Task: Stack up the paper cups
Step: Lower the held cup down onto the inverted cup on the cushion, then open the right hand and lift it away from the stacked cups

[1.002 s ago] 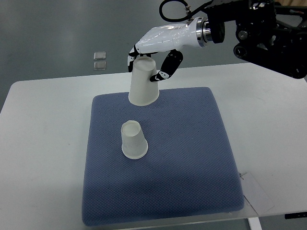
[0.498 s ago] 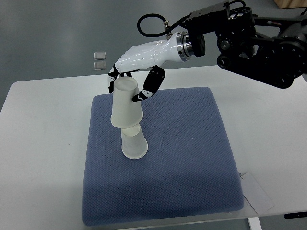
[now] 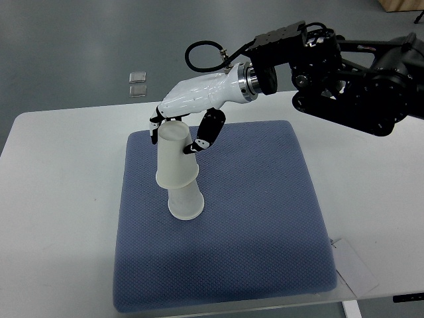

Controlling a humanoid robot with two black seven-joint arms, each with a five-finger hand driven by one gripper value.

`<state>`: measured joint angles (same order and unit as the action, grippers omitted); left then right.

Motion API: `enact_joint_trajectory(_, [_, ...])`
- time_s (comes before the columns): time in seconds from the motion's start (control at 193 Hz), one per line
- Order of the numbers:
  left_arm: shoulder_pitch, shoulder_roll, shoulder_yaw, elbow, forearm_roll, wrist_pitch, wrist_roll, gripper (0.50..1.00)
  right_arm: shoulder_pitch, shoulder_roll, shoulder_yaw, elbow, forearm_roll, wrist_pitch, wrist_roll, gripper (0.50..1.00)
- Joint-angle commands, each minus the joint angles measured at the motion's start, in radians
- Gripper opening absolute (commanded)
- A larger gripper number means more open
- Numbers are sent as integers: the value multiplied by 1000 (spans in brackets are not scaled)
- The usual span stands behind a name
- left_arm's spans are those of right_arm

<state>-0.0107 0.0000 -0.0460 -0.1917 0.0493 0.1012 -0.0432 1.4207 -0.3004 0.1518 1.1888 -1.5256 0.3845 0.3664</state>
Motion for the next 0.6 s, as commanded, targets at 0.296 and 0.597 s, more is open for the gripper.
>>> enact_joint_trajectory(0.296, [0,0,0,0,0,0,0,1000,-31,3,-3,-2,-24,-39,-3,580])
enact_joint_trajectory(0.597, [0,0,0,0,1,0,0,1000,-48,7,-6,0,-24,-39,-3,633])
